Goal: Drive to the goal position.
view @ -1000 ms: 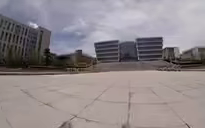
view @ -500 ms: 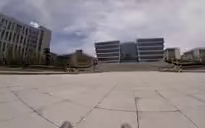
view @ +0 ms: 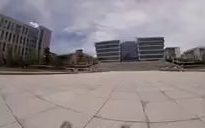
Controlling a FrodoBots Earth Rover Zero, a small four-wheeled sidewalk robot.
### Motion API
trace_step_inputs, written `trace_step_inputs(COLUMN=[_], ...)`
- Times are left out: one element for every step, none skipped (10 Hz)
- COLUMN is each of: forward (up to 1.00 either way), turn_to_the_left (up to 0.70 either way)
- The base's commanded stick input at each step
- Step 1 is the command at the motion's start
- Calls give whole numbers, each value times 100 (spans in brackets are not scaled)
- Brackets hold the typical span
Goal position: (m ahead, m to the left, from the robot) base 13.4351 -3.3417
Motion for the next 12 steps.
trace_step_inputs(forward=[70, 70, 70, 70, 70, 70, 70, 70, 70, 70, 70, 70], turn_to_the_left=[0, 0, 0, 0, 0, 0, 0, 0, 0, 0, 0, 0])
